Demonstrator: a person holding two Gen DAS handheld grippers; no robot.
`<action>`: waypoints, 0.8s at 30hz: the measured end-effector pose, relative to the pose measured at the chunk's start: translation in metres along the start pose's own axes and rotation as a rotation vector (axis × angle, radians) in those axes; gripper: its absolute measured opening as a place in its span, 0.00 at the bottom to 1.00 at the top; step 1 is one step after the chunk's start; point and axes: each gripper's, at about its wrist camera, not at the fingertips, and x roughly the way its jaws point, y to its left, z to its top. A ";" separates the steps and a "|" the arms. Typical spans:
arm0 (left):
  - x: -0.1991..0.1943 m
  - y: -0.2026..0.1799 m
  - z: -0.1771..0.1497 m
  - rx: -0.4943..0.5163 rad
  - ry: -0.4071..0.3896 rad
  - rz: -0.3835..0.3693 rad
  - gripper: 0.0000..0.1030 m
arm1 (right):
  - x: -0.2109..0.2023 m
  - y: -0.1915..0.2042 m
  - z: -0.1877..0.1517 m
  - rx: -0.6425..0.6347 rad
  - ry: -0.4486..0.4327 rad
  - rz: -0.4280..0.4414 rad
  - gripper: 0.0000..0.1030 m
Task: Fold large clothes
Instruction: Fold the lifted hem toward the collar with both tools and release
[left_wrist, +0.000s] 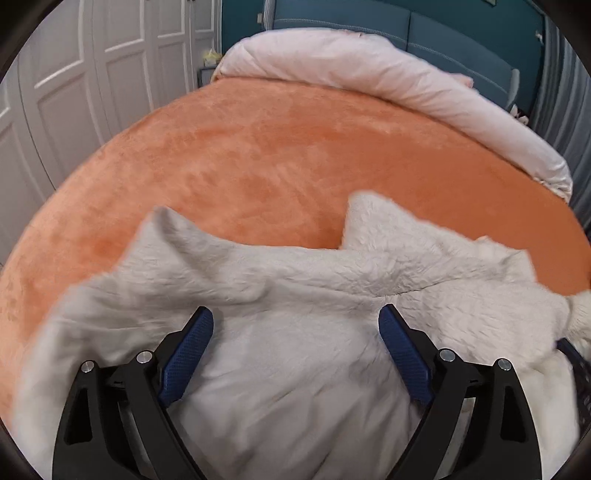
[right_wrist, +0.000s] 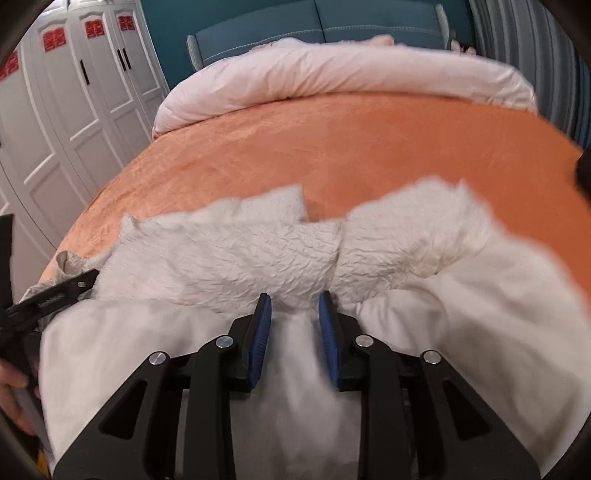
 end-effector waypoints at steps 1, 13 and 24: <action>-0.021 0.010 0.001 -0.007 -0.050 0.006 0.86 | -0.019 0.011 0.003 -0.017 -0.045 0.040 0.28; 0.016 0.096 -0.014 -0.167 0.020 0.042 0.95 | 0.031 0.109 -0.014 -0.236 0.085 0.132 0.27; 0.039 0.104 -0.021 -0.225 0.012 0.017 0.95 | 0.034 0.098 -0.018 -0.163 0.048 0.194 0.26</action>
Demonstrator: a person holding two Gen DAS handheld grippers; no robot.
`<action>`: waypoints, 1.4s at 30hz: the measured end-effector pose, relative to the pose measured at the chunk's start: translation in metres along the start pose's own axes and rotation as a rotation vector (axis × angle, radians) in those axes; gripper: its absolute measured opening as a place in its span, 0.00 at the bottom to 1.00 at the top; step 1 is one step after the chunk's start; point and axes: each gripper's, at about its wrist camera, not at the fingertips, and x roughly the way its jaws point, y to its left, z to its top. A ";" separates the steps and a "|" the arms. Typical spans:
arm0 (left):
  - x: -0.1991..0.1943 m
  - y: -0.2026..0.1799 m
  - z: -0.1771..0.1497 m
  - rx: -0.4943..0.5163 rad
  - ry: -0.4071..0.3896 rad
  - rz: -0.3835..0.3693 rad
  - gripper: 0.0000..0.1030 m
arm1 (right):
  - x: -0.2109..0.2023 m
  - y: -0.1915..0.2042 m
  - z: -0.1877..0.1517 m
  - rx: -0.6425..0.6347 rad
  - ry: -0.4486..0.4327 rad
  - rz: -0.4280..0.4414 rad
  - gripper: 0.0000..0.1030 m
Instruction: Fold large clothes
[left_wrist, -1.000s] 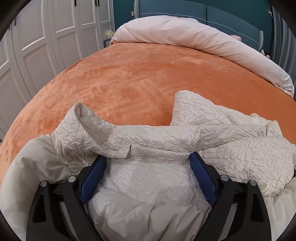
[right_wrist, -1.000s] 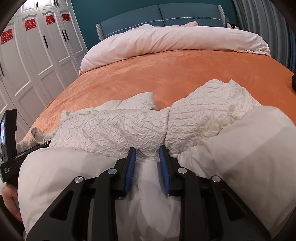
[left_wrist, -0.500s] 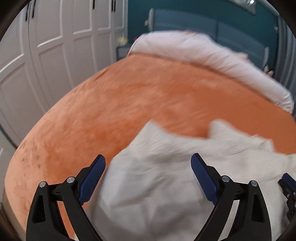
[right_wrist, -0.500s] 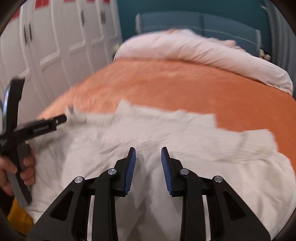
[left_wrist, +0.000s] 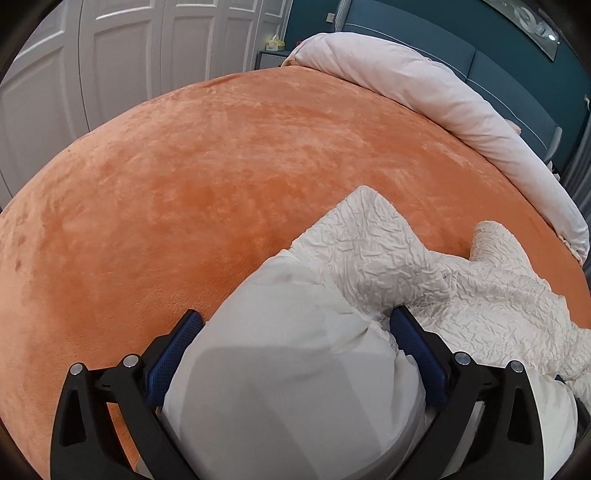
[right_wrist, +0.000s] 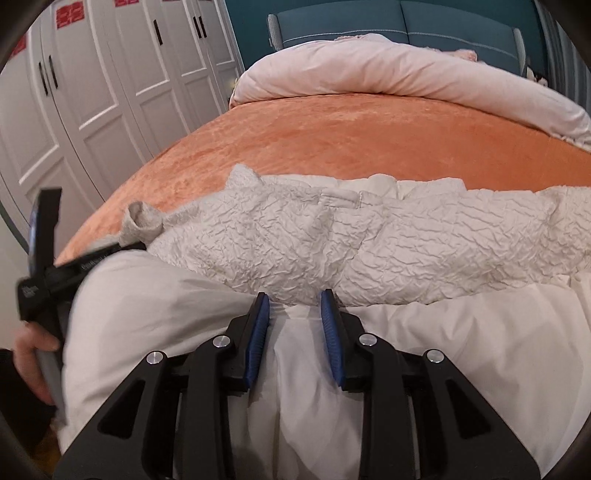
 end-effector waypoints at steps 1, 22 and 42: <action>0.000 -0.001 0.000 -0.001 0.001 -0.001 0.95 | -0.012 -0.002 0.004 0.020 -0.023 -0.005 0.26; 0.002 0.001 -0.004 -0.010 -0.015 -0.018 0.95 | -0.053 -0.206 -0.030 0.408 -0.066 -0.254 0.02; -0.165 0.057 -0.080 -0.126 -0.018 -0.050 0.95 | -0.143 0.032 -0.049 -0.003 -0.053 -0.049 0.10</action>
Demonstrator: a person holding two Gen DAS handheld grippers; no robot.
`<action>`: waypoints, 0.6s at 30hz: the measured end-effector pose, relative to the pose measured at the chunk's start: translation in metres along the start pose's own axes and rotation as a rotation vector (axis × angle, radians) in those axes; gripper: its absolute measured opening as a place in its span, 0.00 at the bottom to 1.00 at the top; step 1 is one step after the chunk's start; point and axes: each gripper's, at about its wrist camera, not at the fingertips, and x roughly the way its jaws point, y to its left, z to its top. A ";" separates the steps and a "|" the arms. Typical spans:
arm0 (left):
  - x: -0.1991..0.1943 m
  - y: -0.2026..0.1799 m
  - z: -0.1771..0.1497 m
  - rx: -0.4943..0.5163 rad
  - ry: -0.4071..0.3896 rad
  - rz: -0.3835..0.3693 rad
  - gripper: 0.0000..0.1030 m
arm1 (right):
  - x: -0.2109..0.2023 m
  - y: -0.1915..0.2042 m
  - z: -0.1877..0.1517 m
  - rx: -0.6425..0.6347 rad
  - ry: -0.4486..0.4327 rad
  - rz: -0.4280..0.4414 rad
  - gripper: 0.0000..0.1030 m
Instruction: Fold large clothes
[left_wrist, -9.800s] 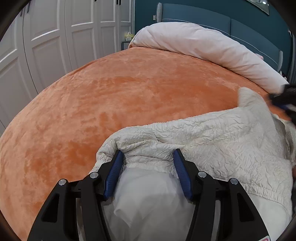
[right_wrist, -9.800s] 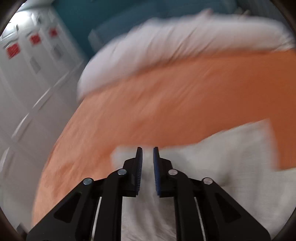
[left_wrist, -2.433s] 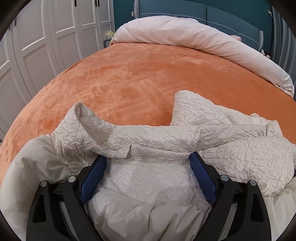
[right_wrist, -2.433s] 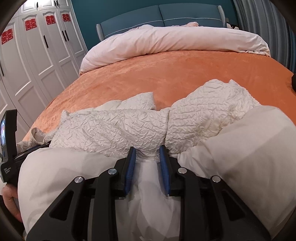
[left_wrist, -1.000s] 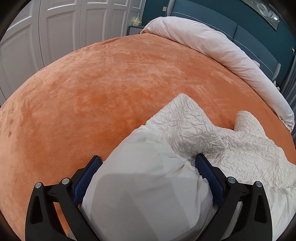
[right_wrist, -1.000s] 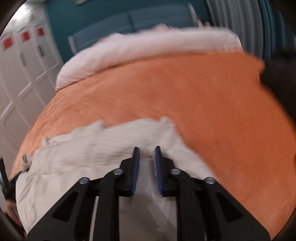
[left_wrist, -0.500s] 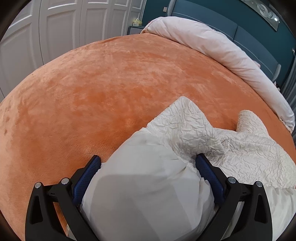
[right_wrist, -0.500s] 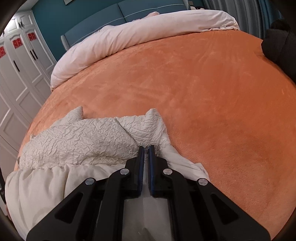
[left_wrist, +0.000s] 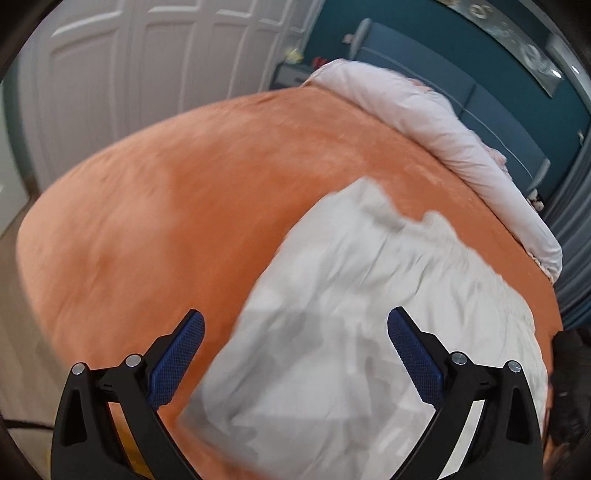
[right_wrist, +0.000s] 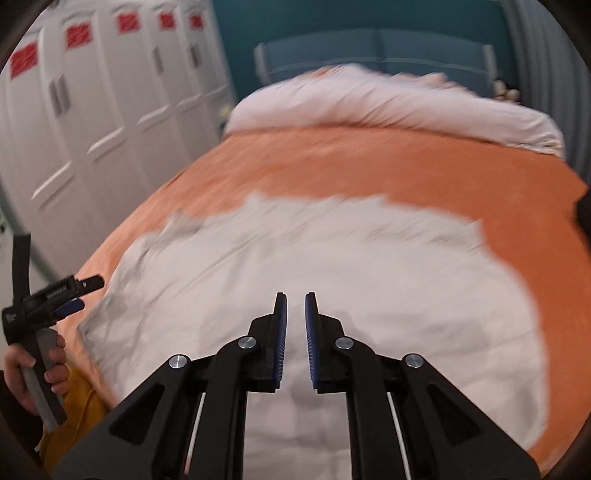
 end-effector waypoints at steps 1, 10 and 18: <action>-0.005 0.010 -0.008 -0.021 0.012 0.006 0.95 | 0.006 0.011 -0.006 -0.007 0.021 0.004 0.10; 0.005 0.065 -0.044 -0.190 0.129 -0.002 0.95 | 0.053 0.046 -0.043 -0.126 0.136 -0.064 0.09; 0.026 0.043 -0.038 -0.101 0.137 -0.005 0.94 | 0.027 0.045 -0.041 -0.021 0.178 -0.017 0.10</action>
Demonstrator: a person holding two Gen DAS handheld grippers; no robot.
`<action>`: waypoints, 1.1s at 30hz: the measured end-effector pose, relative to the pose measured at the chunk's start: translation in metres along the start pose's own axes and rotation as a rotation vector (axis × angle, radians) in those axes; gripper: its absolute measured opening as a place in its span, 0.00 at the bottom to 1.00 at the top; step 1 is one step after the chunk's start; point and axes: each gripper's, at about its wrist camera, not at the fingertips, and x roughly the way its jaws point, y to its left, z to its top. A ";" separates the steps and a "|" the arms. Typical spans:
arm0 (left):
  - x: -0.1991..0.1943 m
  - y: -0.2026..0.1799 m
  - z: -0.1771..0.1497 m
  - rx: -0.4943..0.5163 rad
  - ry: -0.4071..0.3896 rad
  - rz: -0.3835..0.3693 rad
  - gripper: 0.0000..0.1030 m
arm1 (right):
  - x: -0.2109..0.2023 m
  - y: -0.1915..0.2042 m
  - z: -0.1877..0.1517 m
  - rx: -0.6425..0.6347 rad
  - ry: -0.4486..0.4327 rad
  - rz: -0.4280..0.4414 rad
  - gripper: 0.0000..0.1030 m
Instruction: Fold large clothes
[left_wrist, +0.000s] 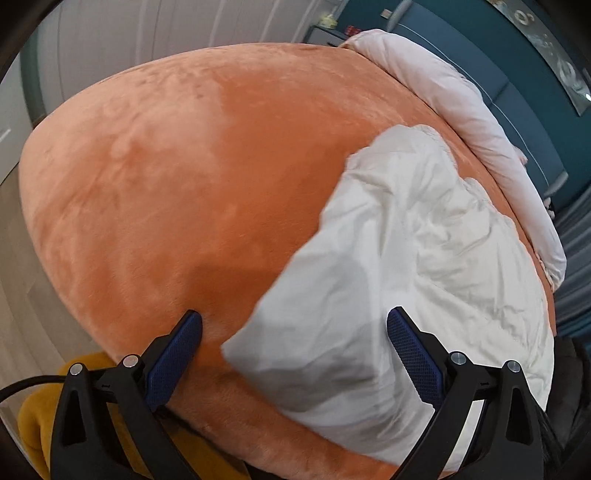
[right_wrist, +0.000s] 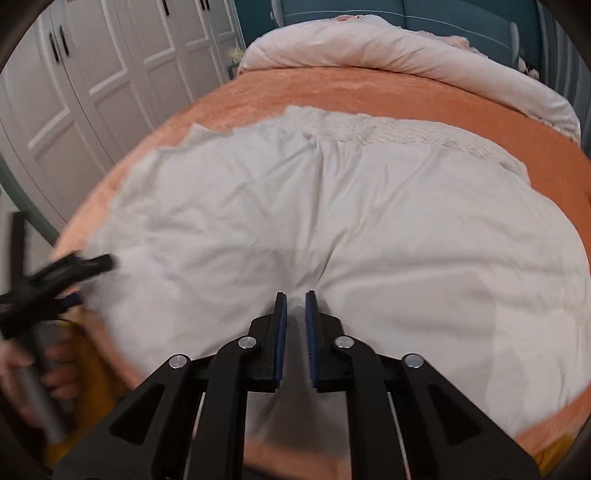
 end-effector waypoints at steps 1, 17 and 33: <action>-0.001 -0.001 -0.001 -0.002 -0.001 -0.020 0.93 | -0.008 0.003 -0.008 -0.014 0.002 -0.001 0.10; -0.095 -0.126 0.008 0.233 -0.086 -0.348 0.05 | 0.023 0.002 -0.049 -0.056 0.001 0.023 0.02; -0.154 -0.219 -0.021 0.392 -0.190 -0.364 0.02 | -0.048 -0.088 -0.037 0.258 -0.184 0.100 0.06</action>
